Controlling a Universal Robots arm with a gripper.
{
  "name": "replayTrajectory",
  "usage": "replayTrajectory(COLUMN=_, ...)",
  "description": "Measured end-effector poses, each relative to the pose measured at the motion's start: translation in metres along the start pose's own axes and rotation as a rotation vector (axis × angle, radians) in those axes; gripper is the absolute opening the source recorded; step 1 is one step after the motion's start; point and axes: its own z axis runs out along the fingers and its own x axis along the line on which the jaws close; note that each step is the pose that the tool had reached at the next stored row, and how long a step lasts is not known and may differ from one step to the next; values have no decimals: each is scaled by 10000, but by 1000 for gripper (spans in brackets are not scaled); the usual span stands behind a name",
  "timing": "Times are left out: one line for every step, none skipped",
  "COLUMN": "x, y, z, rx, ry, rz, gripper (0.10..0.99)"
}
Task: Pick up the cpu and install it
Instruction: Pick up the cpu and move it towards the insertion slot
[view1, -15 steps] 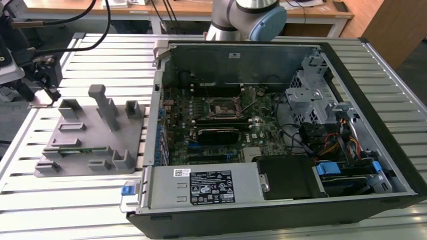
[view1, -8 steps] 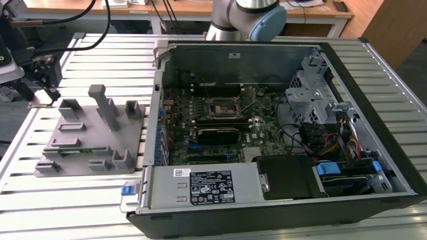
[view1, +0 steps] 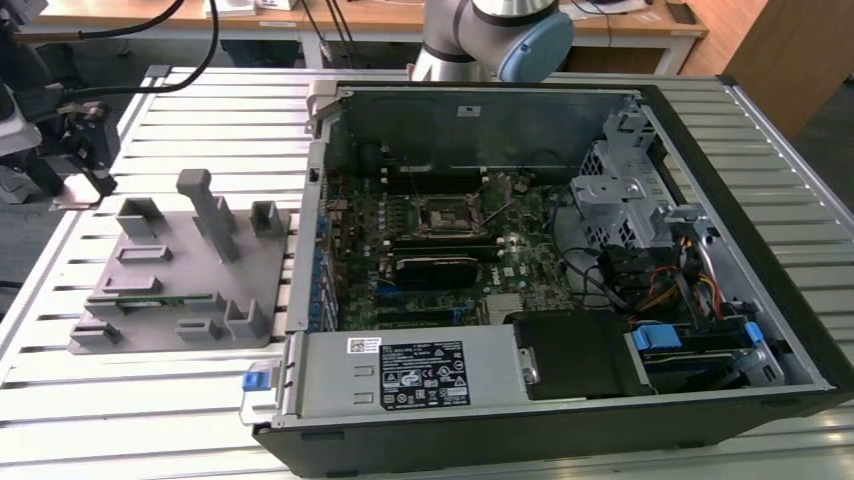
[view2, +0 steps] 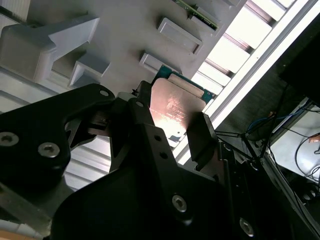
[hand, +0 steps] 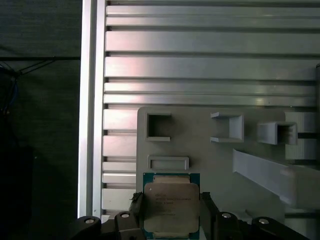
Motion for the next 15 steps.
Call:
replayTrajectory(x=0, y=0, z=-1, rx=0, ry=0, rz=0, gripper=533)
replayTrajectory(x=0, y=0, z=-2, rx=-1, ry=-1, rz=0, gripper=533)
replayTrajectory(x=0, y=0, z=-3, rx=0, ry=0, rz=1, gripper=533)
replayTrajectory(x=0, y=0, z=-4, rx=0, ry=0, rz=1, gripper=533)
replayTrajectory(x=0, y=0, z=-5, rx=0, ry=0, rz=0, gripper=533)
replayTrajectory(x=0, y=0, z=-7, rx=0, ry=0, rz=0, gripper=533)
replayTrajectory(x=0, y=0, z=-11, rx=1, ry=1, rz=0, gripper=533)
replayTrajectory(x=1, y=0, z=-17, rx=2, ry=4, rz=0, gripper=533)
replayTrajectory(x=0, y=1, z=-21, rx=1, ry=3, rz=-1, gripper=533)
replayTrajectory(x=0, y=1, z=-33, rx=1, ry=2, rz=-1, gripper=533)
replayTrajectory(x=1, y=2, z=-53, rx=0, ry=0, rz=0, gripper=533)
replayTrajectory(x=1, y=4, z=-82, rx=0, ry=1, rz=1, gripper=533)
replayTrajectory(x=1, y=7, z=-116, rx=0, ry=-1, rz=1, gripper=533)
replayTrajectory(x=2, y=12, z=-155, rx=0, ry=0, rz=1, gripper=533)
replayTrajectory(x=3, y=16, z=-193, rx=0, ry=1, rz=2, gripper=533)
